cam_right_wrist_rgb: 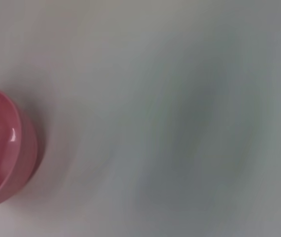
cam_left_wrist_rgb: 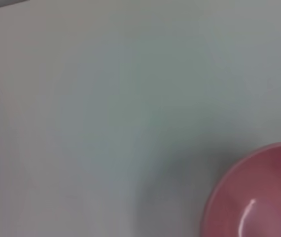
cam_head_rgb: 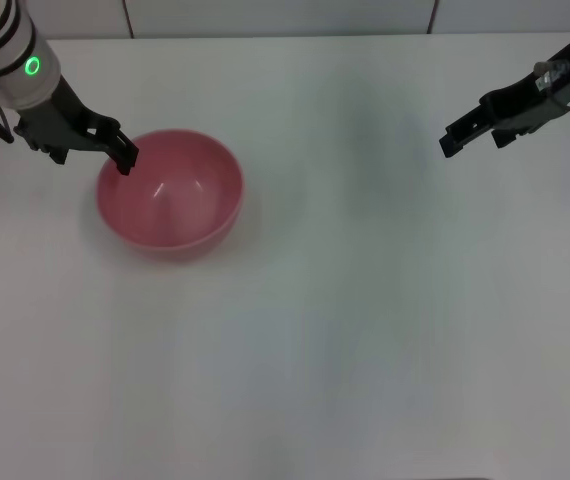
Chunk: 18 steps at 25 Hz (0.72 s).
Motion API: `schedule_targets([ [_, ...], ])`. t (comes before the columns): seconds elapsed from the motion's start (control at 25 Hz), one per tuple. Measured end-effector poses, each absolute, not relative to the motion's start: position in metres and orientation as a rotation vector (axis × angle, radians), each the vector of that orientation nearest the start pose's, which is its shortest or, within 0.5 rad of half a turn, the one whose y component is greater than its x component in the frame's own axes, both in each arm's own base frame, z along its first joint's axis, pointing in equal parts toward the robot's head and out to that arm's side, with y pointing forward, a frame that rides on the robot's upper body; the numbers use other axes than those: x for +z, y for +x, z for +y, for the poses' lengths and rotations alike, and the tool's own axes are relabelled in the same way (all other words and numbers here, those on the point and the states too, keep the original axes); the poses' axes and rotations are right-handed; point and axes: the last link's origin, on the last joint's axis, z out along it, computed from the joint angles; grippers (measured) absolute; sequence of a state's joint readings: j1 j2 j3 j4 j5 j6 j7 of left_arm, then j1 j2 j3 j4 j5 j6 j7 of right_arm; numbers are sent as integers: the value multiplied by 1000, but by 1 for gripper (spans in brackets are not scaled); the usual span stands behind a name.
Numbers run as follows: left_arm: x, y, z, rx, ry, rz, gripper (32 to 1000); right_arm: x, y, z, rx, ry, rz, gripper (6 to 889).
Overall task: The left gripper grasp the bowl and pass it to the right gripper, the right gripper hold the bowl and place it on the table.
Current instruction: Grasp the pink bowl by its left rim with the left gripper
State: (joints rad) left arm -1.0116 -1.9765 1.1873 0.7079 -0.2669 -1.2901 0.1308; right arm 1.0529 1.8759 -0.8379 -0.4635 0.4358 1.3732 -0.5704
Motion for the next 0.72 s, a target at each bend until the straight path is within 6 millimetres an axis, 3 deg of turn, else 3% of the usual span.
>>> schedule_targets([
  [0.72,3,-215,450,520,-2004,-1379,862,31,209,441,-326,-2364,1479,853],
])
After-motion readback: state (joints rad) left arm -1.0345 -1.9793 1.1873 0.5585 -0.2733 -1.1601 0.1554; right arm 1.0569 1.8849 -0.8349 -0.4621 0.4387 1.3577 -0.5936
